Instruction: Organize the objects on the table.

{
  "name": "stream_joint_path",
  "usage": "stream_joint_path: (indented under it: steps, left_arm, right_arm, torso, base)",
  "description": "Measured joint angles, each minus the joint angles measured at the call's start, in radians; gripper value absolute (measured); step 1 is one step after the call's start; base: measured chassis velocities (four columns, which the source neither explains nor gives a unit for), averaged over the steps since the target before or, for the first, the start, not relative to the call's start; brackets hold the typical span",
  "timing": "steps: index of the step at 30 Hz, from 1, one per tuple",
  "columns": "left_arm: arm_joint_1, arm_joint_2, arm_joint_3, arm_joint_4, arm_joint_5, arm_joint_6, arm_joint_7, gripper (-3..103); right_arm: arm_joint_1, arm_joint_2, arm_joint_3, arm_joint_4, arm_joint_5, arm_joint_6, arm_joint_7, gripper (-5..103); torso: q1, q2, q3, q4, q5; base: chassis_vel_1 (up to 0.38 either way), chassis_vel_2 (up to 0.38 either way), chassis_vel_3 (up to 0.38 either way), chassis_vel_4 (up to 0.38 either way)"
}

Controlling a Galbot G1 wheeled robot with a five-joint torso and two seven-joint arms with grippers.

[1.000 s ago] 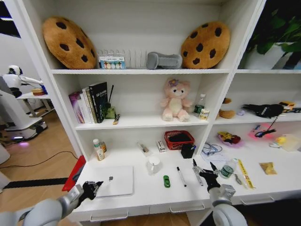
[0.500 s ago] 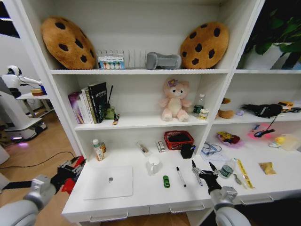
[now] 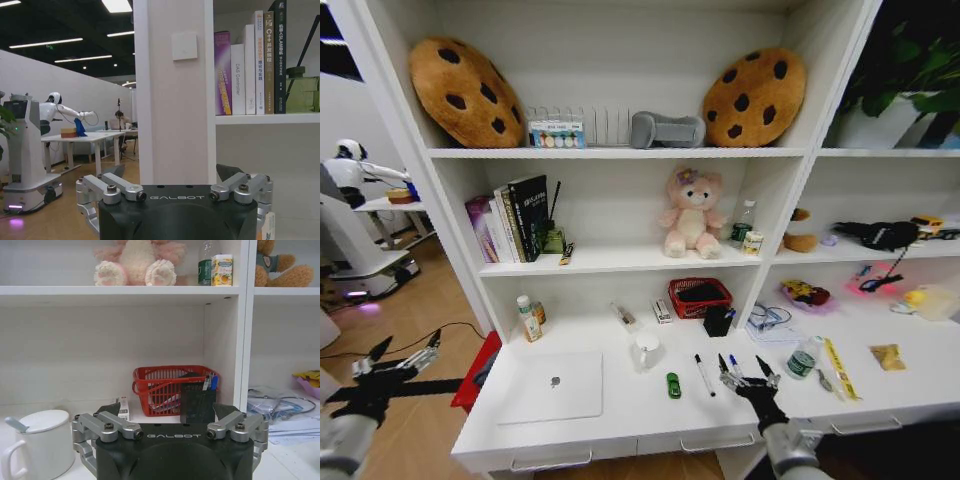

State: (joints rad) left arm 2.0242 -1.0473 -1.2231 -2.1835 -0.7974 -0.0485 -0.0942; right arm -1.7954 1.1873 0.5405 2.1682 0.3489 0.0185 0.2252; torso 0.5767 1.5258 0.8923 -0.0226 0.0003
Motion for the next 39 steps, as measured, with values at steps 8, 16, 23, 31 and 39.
stream_joint_path:
  steps: [8, 16, 23, 31, 39]
  left_arm:
    - [0.011, -0.034, 0.031, 0.002, 0.049, -0.016, 0.002, 100]
    - [0.012, -0.029, 0.032, 0.002, 0.050, -0.014, -0.001, 100]
    - [0.012, -0.026, 0.032, 0.002, 0.050, -0.013, -0.001, 100]
    - [0.012, -0.025, 0.032, 0.002, 0.049, -0.012, -0.002, 100]
    - [0.012, -0.024, 0.032, 0.001, 0.049, -0.011, -0.003, 100]
  right_arm:
    - [0.002, -0.006, -0.055, -0.035, -0.063, 0.020, -0.019, 100]
    - [0.128, -0.010, -0.217, -0.180, -0.096, 0.028, -0.022, 100]
    - [0.265, -0.023, -0.351, -0.303, -0.081, 0.032, -0.017, 100]
    - [0.352, -0.038, -0.394, -0.379, -0.026, 0.024, 0.005, 100]
    - [0.373, -0.023, -0.426, -0.423, 0.015, -0.004, 0.012, 100]
  torso:
    - [0.000, 0.000, 0.000, -0.0002, -0.0003]
    - [0.000, 0.000, 0.000, -0.0002, -0.0002]
    - [0.000, 0.000, 0.000, 0.0000, -0.0002]
    - [0.000, 0.000, 0.000, 0.0000, -0.0003]
    - [0.000, 0.000, 0.000, -0.0001, -0.0003]
  base:
    - [0.000, 0.000, 0.000, 0.000]
    - [0.000, 0.000, 0.000, 0.000]
    - [0.000, 0.000, 0.000, 0.000]
    - [0.000, 0.000, 0.000, 0.000]
    - [0.000, 0.000, 0.000, 0.000]
